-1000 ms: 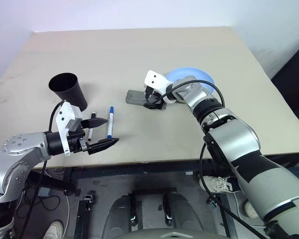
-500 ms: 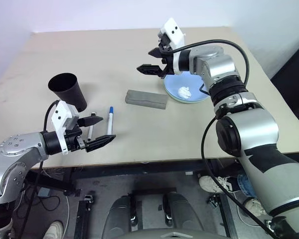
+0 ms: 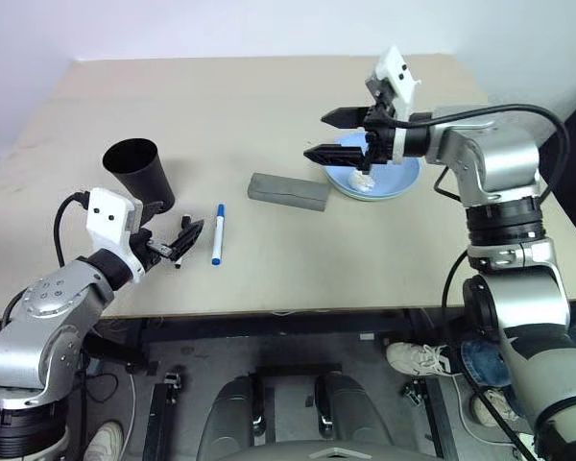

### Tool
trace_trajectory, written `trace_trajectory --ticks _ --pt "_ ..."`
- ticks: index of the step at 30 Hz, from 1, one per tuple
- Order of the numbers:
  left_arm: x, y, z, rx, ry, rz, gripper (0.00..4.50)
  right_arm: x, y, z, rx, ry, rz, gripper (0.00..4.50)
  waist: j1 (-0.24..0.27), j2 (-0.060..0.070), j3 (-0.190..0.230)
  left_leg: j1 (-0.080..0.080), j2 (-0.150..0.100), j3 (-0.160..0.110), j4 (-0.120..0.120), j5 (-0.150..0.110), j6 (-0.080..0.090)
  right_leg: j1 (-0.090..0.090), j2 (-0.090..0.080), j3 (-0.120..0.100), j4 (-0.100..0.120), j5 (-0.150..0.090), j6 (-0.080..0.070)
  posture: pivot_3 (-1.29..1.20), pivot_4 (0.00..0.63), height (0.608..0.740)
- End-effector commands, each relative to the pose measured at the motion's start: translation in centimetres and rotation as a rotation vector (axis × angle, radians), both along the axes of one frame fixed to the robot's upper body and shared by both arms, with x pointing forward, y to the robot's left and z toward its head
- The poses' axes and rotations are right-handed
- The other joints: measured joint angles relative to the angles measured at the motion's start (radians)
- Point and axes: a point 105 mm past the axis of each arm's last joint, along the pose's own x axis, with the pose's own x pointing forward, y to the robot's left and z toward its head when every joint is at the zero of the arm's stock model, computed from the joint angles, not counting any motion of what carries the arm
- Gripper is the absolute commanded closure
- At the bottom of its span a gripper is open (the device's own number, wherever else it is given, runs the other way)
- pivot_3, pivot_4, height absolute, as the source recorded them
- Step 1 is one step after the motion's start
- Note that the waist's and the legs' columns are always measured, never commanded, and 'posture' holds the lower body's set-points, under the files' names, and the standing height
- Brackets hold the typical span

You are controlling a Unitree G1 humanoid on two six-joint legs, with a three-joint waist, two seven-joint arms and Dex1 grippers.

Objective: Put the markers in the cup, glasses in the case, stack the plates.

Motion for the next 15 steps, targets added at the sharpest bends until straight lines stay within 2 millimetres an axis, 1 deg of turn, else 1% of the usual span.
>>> trace_trajectory --ticks 1,4,5,6,8,11,13,15 --pt "-0.5 1.3 1.4 0.0 -0.084 0.135 0.0 -0.8 -2.5 0.2 0.051 -0.003 -0.026 0.03 0.003 0.0 0.0 0.0 0.0 0.0 0.001 0.0 0.0 0.0 0.0 0.0 0.0 0.0 0.0 0.0 0.15 0.74" --pt "-0.8 2.2 1.1 -0.01 -0.094 0.222 0.0 -1.4 -4.6 -0.3 0.066 -0.073 -0.074 0.03 0.007 0.0 0.0 0.0 0.0 0.0 0.003 0.0 0.002 0.002 0.0 0.0 -0.001 0.0 0.001 0.0 0.15 0.74" --pt "-0.9 2.6 1.1 -0.014 -0.095 0.256 0.0 -1.7 -5.1 -0.4 0.07 -0.094 -0.085 0.03 0.01 0.0 0.0 0.0 0.0 0.0 0.003 0.0 0.002 0.002 0.0 0.0 -0.002 0.0 0.001 0.0 0.15 0.74" --pt "-1.0 2.9 0.9 -0.009 -0.091 0.28 0.0 -2.0 -5.3 -0.6 0.093 -0.072 -0.087 0.03 0.011 -0.001 0.0 0.0 0.0 0.0 0.003 0.0 0.002 0.002 0.0 0.0 -0.002 0.001 0.001 0.0 0.15 0.74" --pt "-1.1 3.1 0.6 -0.003 -0.08 0.299 0.0 -2.2 -5.5 -0.9 0.121 -0.048 -0.097 0.03 0.006 -0.001 0.0 0.0 0.001 0.0 0.005 0.0 0.002 0.002 0.001 0.0 -0.002 0.001 0.002 0.0 0.15 0.74" --pt "-1.0 2.8 0.2 -0.003 -0.063 0.292 0.0 -3.0 -5.5 -1.7 0.127 -0.026 -0.049 0.03 0.004 -0.001 0.0 0.0 0.002 -0.001 0.008 0.0 0.002 0.004 0.002 0.0 -0.002 0.001 0.001 0.0 0.15 0.74" --pt "-0.5 2.6 0.2 -0.012 -0.055 0.3 0.0 -4.0 -5.0 -1.8 0.098 -0.058 0.016 0.03 0.006 -0.001 0.0 0.0 0.003 -0.001 0.01 0.0 0.002 0.005 0.002 0.0 -0.002 0.0 0.0 0.0 0.15 0.74" --pt "-0.1 2.2 0.2 -0.027 -0.043 0.295 0.0 -5.3 -4.7 -1.7 0.086 -0.041 0.105 0.03 0.012 -0.001 0.0 0.0 0.002 -0.001 0.011 -0.001 0.003 0.005 0.001 0.0 -0.002 0.001 0.0 0.0 0.15 0.74"
